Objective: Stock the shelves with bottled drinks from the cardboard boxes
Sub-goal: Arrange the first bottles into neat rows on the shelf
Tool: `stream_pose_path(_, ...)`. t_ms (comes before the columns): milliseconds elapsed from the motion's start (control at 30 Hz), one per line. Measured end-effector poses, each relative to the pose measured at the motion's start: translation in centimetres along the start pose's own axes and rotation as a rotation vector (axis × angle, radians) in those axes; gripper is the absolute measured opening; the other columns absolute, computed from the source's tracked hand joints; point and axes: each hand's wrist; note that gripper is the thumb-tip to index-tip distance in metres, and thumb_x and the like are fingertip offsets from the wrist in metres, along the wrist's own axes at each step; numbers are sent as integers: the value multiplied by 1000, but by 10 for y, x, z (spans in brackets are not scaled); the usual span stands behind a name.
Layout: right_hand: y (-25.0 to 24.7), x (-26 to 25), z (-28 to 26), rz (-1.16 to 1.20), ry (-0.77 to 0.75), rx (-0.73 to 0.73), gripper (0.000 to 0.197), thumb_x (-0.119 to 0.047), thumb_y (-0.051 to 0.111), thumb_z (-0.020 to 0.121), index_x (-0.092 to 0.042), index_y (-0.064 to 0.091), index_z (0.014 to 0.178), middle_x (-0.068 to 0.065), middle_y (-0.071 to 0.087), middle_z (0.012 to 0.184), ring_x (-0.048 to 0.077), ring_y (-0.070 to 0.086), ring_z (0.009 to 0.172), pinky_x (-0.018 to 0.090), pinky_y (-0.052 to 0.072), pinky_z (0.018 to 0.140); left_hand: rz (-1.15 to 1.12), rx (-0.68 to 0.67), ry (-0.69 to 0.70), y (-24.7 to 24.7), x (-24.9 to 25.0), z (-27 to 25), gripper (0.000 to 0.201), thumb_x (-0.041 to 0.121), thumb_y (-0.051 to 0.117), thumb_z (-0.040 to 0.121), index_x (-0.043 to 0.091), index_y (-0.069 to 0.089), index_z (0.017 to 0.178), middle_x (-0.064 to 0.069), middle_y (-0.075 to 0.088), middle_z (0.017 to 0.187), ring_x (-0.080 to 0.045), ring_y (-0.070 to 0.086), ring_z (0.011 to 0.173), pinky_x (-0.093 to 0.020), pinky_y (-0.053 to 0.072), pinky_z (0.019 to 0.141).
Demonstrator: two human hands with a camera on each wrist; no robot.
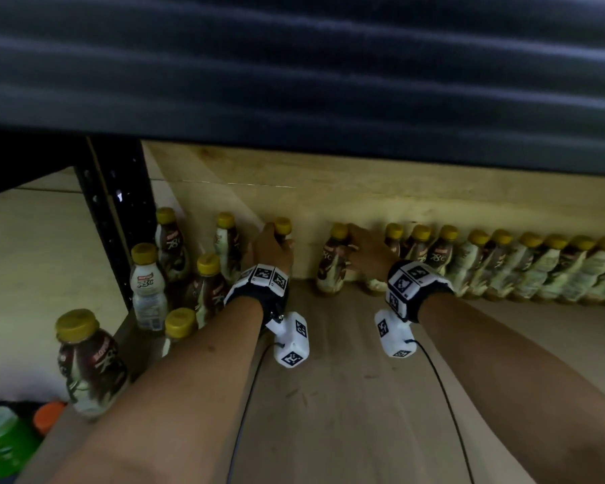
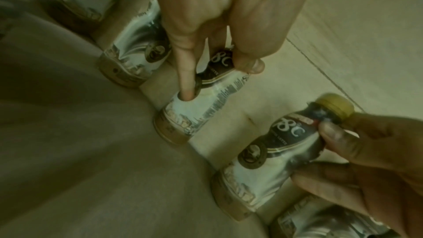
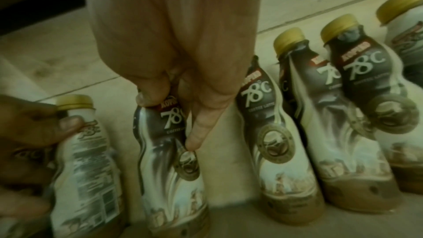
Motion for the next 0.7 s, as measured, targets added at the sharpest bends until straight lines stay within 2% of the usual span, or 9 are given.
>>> stream_pose_path(167, 3, 4, 3, 19, -23, -16, 64, -21, 47, 102, -8, 14, 154, 14, 29, 157, 32, 33, 142, 42, 34, 113, -32, 8, -32, -3, 7, -10, 24, 12, 41, 99, 13, 52, 121, -4, 64, 111, -20, 60, 103, -24, 40, 83)
stream_pose_path(267, 6, 10, -2, 82, -27, -29, 64, -25, 46, 102, -12, 12, 155, 15, 36, 153, 32, 40, 137, 42, 37, 112, 12, 7, -22, -3, 4, -16, 27, 17, 45, 95, 16, 51, 121, -4, 62, 111, -24, 60, 105, -32, 46, 90)
stream_pose_path(333, 7, 13, -5, 106, -58, -19, 59, -25, 45, 102, -15, 18, 154, 14, 44, 148, 32, 48, 130, 43, 41, 108, 73, 5, -14, -3, 6, -21, 30, 22, 47, 95, 18, 50, 124, -11, 61, 114, -34, 59, 105, -33, 45, 84)
stream_pose_path(400, 6, 10, -10, 76, -125, -48, 51, -24, 44, 101, -19, 27, 149, 16, 56, 134, 33, 58, 114, 47, 48, 98, 172, 51, -13, 0, 6, -25, 31, 27, 47, 96, 13, 50, 124, -13, 57, 111, -34, 57, 107, -29, 37, 81)
stream_pose_path(467, 0, 8, -19, 102, -203, -39, 45, -19, 47, 99, -15, 37, 142, 17, 60, 124, 32, 60, 107, 48, 51, 93, 225, 179, 20, 0, 8, -37, 36, 33, 44, 96, 10, 50, 123, -15, 56, 117, -36, 53, 114, -30, 36, 89)
stream_pose_path(533, -15, 15, -30, 214, -281, 43, 34, -12, 52, 96, -6, 50, 129, 14, 60, 121, 28, 58, 109, 44, 49, 94, 201, 349, 67, -5, 17, -60, 35, 29, 49, 95, 10, 55, 123, -16, 58, 125, -35, 52, 119, -37, 38, 102)
stream_pose_path(600, -41, 32, -40, 238, -337, 196, 26, -10, 56, 93, -8, 61, 118, 3, 62, 115, 18, 58, 106, 28, 50, 88, 233, 438, 145, -6, 29, -84, 20, 17, 55, 91, 12, 67, 107, -13, 67, 113, -32, 58, 111, -39, 43, 100)
stream_pose_path(633, -55, 43, -43, 210, -362, 272, 24, -9, 57, 92, -11, 63, 115, 0, 63, 112, 14, 59, 104, 21, 48, 83, 200, 409, 153, -1, 35, -91, 17, 10, 55, 89, 11, 70, 98, -12, 69, 105, -30, 61, 105, -37, 46, 95)
stream_pose_path(700, -76, 65, -40, 177, -383, 373, 24, -8, 56, 93, -13, 63, 115, 2, 66, 114, 11, 60, 101, 19, 45, 80, 129, 280, 150, 19, 47, -97, 18, 2, 54, 86, 6, 71, 90, -11, 71, 99, -27, 63, 97, -36, 51, 88)
Point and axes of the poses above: each hand's wrist, its own z-axis towards the middle knuckle, its own y-axis out of the palm, x = y × z
